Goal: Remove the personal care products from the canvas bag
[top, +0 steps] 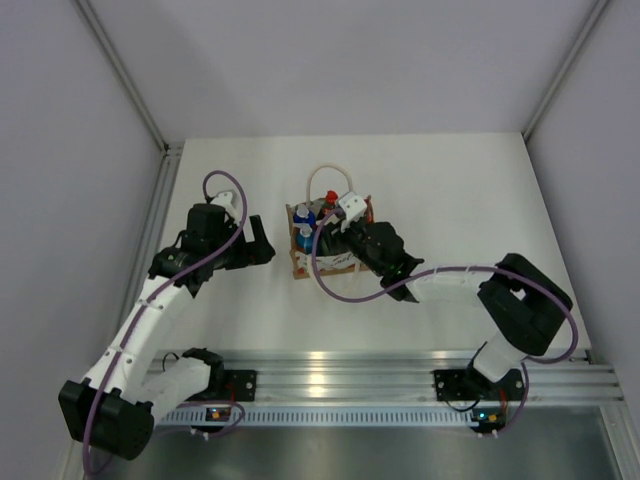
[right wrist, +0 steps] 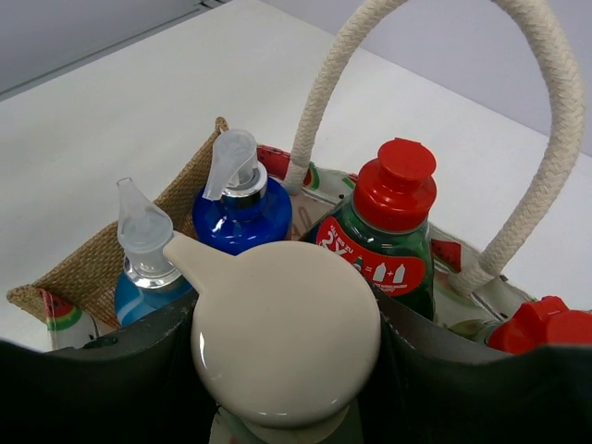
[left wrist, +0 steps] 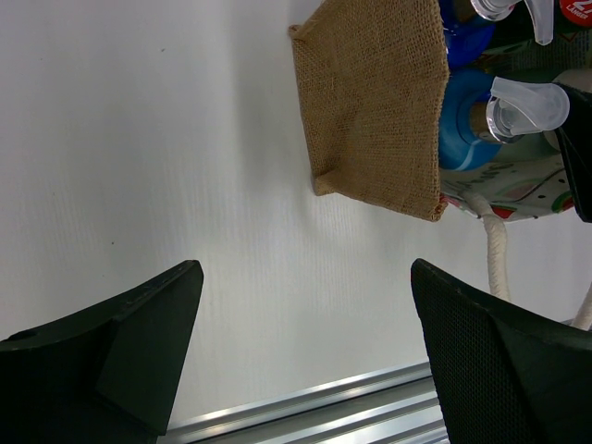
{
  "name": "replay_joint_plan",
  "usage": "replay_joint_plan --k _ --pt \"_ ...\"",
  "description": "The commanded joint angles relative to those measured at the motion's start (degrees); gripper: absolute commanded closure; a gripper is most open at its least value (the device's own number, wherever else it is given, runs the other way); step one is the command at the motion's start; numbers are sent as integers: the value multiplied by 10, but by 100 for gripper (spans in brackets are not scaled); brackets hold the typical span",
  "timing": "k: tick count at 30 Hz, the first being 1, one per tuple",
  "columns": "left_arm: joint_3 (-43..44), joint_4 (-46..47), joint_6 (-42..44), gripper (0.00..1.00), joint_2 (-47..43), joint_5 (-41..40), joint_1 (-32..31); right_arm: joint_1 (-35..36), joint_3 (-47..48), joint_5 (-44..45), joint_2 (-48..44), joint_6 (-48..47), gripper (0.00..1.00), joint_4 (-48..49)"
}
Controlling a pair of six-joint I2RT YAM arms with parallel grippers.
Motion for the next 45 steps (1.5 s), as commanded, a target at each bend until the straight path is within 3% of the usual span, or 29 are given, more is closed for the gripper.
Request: replay_joint_plan --k 1,17,34,45 --pt "-4 11 9 2 -13 0 -2 10 40 -24 -57 -13 100 43" --pt "-3 11 9 2 -14 -4 -2 4 75 -32 -119 -15 100 0" --pt "-4 11 9 2 -24 -10 -2 -13 190 12 -175 5 100 -149" --pt "-5 11 9 2 -32 -26 -2 -61 271 20 -217 22 100 -266"
